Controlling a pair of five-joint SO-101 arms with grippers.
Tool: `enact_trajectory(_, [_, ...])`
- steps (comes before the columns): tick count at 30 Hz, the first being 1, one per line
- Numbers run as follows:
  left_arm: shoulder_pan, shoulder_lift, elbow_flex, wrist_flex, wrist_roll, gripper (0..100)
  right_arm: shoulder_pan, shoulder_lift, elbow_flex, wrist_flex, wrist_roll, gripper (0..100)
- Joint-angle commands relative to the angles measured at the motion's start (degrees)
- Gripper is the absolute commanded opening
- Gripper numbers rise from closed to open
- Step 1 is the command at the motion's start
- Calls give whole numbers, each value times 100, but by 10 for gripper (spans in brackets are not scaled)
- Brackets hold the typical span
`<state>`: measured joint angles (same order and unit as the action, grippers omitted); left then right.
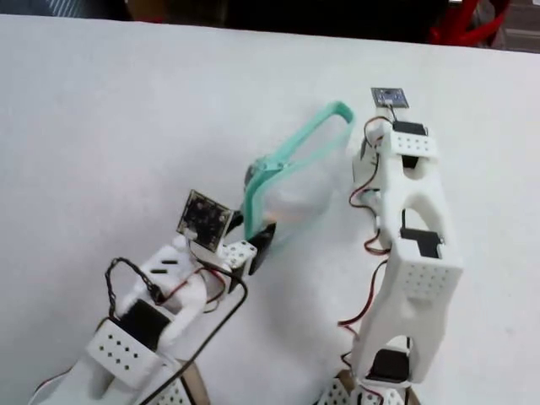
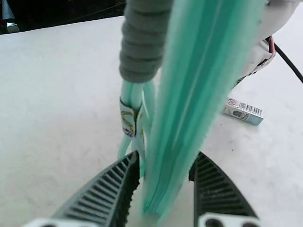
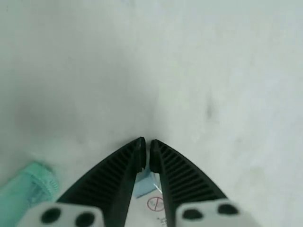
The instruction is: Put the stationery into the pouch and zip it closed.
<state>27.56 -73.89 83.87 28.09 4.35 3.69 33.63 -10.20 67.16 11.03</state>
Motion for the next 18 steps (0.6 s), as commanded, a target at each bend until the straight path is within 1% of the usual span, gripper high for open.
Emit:
enact_trajectory(1, [4,-4,-62,-141,-44,177,22,-207,-246,171,-9,26])
enact_trajectory(3, [4,-4,-44,-141,-44,177,40,-215,-246,171,-105,32])
enact_trajectory(7, [4,4,-26,-105,-44,177,198,-215,-246,154,-149,104])
enact_trajectory(9, [4,4,9,-105,-44,177,286,-224,-246,154,-264,125])
enact_trajectory(13, [4,-31,105,-149,-44,177,435,-233,-255,-22,-343,127])
enact_trajectory(16, [4,-31,123,-149,-44,177,435,-347,-290,101,-316,127])
enact_trajectory(18, [-4,-22,123,-149,-53,177,382,-532,-290,295,-88,127])
